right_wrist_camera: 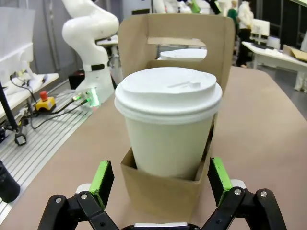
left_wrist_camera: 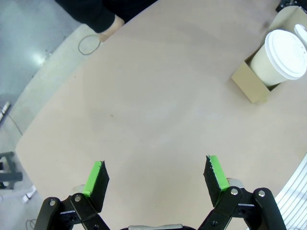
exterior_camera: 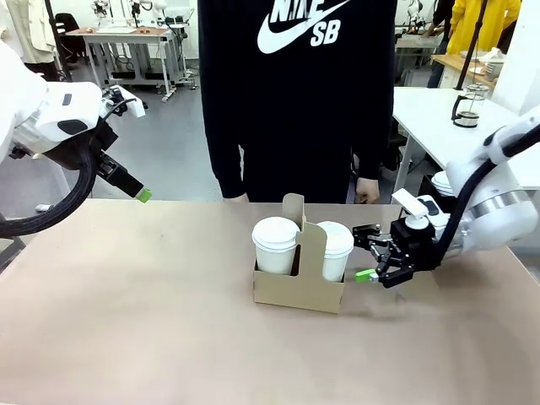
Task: Pour a drink into a cup and package it in a carrier.
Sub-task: Insert the held 600 ml Paper Cup into the Cup Carrier.
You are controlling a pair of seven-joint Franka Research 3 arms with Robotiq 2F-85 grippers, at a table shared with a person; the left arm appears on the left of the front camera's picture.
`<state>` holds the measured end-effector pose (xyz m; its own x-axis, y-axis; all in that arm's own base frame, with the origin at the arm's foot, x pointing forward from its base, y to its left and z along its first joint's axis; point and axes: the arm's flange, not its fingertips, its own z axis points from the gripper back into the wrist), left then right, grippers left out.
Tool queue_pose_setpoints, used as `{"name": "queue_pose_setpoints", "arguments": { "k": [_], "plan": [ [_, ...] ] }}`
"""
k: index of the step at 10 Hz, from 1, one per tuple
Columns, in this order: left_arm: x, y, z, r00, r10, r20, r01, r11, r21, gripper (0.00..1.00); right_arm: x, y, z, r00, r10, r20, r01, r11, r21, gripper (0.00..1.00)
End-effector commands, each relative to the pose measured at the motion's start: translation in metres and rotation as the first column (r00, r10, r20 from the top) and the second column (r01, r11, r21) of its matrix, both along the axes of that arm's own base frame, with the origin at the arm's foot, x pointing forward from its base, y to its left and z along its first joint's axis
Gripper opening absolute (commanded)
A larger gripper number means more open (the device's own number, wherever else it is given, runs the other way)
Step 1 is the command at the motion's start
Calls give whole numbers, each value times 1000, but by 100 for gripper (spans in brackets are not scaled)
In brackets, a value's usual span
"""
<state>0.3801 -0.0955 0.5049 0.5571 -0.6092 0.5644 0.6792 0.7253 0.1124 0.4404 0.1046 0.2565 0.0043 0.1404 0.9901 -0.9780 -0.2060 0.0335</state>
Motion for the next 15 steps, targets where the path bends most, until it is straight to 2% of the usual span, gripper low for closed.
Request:
{"name": "queue_pose_setpoints", "arguments": {
  "k": [1,2,4,7,8,9,11,13,14,15],
  "plan": [
    [-1,-1,1,1000,15,-1,-15,1000,4,100,-20,-32,12,996,-86,9,87,996,-9,100],
    [-1,-1,1,1000,15,-1,-15,1000,4,100,-32,-53,20,984,-178,-6,177,984,-34,100],
    [-1,-1,1,1000,15,-1,-15,1000,4,100,-62,-93,42,936,-347,-63,336,931,-140,100],
    [-1,-1,1,1000,15,-1,-15,1000,4,100,-96,-129,72,815,-573,-88,529,798,-290,100],
    [-1,-1,1,1000,15,-1,-15,1000,4,100,-102,-133,76,788,-609,-91,555,766,-324,100],
    [-1,-1,1,1000,15,-1,-15,1000,4,100,-109,-140,82,737,-671,-79,599,703,-382,100],
    [-1,-1,1,1000,15,-1,-15,1000,4,100,-117,-139,87,706,-704,-75,606,656,-450,100],
    [-1,-1,1,1000,15,-1,-15,1000,4,100,-115,-137,85,691,-717,-95,610,648,-456,100],
    [-1,-1,1,1000,15,-1,-15,1000,4,100,-44,-171,88,708,-704,-58,625,662,-414,100],
    [-1,-1,1,1000,15,-1,-15,1000,4,100,-44,-171,88,708,-704,-58,625,662,-414,100]
  ]
}}
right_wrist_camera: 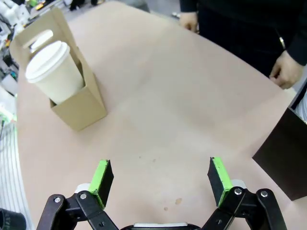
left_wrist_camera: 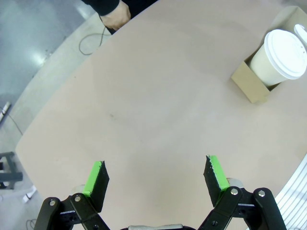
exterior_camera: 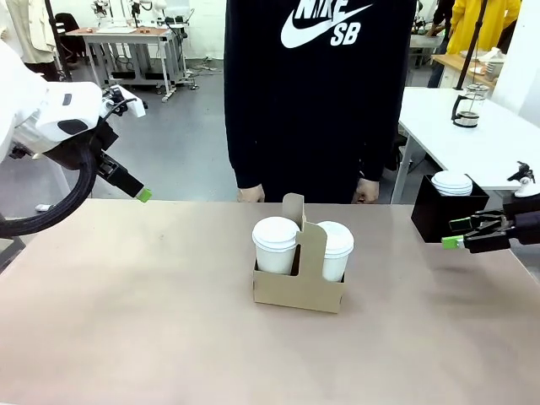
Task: Pour a drink into a cup and package it in a carrier.
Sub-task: Insert the held 600 ml Paper Cup into the Cup Carrier.
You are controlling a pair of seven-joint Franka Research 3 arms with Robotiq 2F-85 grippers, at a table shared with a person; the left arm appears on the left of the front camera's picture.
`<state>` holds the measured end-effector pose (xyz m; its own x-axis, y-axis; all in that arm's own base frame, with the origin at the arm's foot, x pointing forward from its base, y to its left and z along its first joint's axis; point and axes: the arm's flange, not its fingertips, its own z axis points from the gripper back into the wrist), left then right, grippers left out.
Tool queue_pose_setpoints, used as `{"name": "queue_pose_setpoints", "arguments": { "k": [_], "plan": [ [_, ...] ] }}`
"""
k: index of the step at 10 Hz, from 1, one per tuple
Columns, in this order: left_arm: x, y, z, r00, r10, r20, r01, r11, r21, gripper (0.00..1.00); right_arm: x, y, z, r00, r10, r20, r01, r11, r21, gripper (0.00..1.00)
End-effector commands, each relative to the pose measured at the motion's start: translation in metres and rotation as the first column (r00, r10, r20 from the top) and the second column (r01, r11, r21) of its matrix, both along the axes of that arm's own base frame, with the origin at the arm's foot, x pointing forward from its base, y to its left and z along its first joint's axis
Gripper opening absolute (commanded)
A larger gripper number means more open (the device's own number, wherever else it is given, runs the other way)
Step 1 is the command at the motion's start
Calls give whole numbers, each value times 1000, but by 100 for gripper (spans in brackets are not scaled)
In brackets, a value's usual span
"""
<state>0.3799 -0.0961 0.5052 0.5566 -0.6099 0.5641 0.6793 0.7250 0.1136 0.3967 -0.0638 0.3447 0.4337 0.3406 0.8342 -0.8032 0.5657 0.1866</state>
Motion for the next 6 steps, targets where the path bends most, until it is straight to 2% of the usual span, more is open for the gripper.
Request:
{"name": "queue_pose_setpoints", "arguments": {
  "k": [1,6],
  "plan": [
    [-1,0,1,1000,15,-1,-15,1000,3,100,-1,-3,-1,1000,6,17,-6,1000,-1,100],
    [-1,0,1,1000,15,-1,-15,1000,3,100,-1,-3,-1,1000,6,17,-6,1000,-1,100]
  ]
}}
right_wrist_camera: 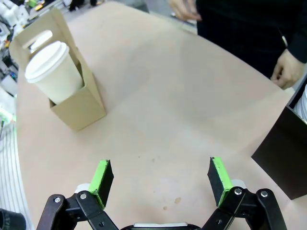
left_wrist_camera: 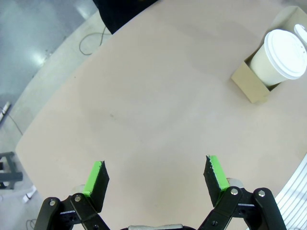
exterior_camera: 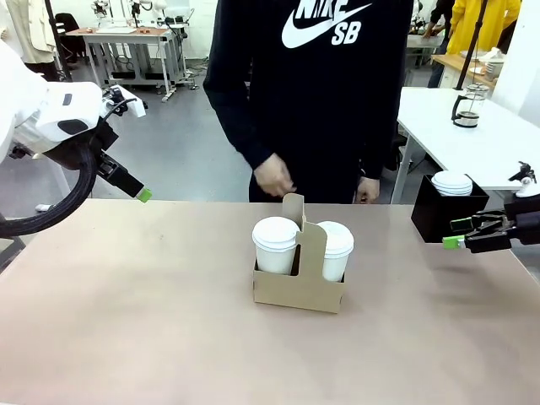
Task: Pour a drink into a cup and package it in a carrier.
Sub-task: Insert the held 600 ml Paper Cup into the Cup Carrier.
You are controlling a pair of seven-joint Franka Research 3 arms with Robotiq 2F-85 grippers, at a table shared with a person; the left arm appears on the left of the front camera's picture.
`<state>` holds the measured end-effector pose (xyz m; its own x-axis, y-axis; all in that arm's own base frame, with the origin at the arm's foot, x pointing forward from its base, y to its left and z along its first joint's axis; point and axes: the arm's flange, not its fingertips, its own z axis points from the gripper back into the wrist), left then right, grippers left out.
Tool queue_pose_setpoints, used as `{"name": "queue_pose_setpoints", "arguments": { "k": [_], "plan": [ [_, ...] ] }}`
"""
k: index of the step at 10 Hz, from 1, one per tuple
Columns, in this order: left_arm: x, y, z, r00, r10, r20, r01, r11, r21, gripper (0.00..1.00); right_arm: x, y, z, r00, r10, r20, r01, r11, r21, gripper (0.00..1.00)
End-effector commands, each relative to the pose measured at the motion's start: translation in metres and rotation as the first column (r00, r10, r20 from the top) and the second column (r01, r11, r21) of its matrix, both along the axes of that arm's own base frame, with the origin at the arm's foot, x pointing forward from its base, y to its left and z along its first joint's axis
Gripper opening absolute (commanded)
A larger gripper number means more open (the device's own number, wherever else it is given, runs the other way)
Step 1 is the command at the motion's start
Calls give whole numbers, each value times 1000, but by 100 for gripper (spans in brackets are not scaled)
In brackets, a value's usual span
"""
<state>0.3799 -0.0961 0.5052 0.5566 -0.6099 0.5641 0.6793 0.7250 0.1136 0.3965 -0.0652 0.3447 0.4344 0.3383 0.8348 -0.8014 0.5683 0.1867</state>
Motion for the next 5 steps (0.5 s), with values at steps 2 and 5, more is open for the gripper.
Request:
{"name": "queue_pose_setpoints", "arguments": {
  "k": [2,5],
  "plan": [
    [-1,0,1,1000,15,-1,-15,1000,3,100,0,-1,-1,1000,10,16,-10,1000,-2,100],
    [-1,0,1,1000,15,-1,-15,1000,3,100,0,-1,-1,1000,10,16,-10,1000,-2,100]
  ]
}}
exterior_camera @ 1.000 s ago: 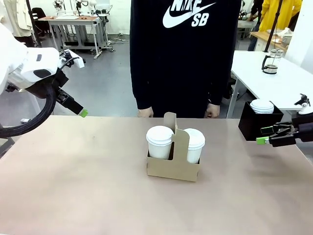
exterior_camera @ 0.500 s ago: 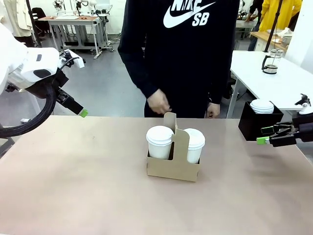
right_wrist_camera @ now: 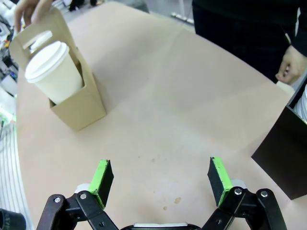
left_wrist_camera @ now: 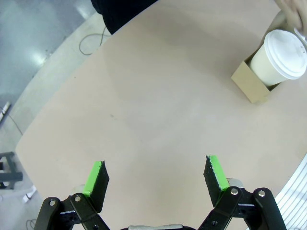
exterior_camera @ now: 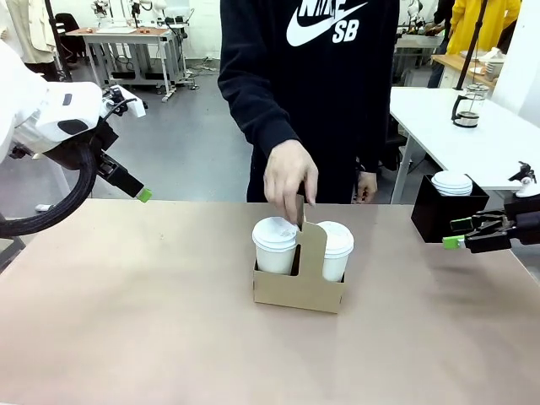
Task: Pour a drink into a cup and package it in a carrier.
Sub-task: Insert the held 600 ml Paper Cup into the Cup Carrier.
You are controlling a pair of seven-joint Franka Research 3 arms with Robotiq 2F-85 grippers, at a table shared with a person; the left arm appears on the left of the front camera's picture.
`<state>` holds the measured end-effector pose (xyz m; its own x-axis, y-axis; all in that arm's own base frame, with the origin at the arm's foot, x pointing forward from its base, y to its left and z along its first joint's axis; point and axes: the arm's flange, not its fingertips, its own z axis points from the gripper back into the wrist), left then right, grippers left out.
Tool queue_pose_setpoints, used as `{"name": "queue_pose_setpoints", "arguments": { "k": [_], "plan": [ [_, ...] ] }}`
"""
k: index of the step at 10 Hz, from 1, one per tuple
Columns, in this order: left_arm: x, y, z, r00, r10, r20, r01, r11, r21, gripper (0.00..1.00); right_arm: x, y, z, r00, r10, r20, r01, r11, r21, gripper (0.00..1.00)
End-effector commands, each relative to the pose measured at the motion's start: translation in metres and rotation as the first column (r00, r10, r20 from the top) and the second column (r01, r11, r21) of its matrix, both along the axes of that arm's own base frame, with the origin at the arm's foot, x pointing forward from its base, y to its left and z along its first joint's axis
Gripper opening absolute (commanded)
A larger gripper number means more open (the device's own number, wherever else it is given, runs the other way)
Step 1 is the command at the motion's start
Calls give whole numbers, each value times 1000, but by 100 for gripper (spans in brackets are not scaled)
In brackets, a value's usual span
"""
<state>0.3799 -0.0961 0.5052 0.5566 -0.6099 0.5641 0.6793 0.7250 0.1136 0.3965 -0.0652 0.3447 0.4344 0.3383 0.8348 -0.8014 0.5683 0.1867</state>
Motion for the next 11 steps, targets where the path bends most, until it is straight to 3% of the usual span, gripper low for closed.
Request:
{"name": "queue_pose_setpoints", "arguments": {
  "k": [1,11],
  "plan": [
    [-1,0,1,1000,15,-1,-15,1000,3,100,0,-1,-1,1000,10,16,-10,1000,-2,100],
    [-1,0,1,1000,15,-1,-15,1000,3,100,0,-1,-1,1000,10,16,-10,1000,-2,100]
  ]
}}
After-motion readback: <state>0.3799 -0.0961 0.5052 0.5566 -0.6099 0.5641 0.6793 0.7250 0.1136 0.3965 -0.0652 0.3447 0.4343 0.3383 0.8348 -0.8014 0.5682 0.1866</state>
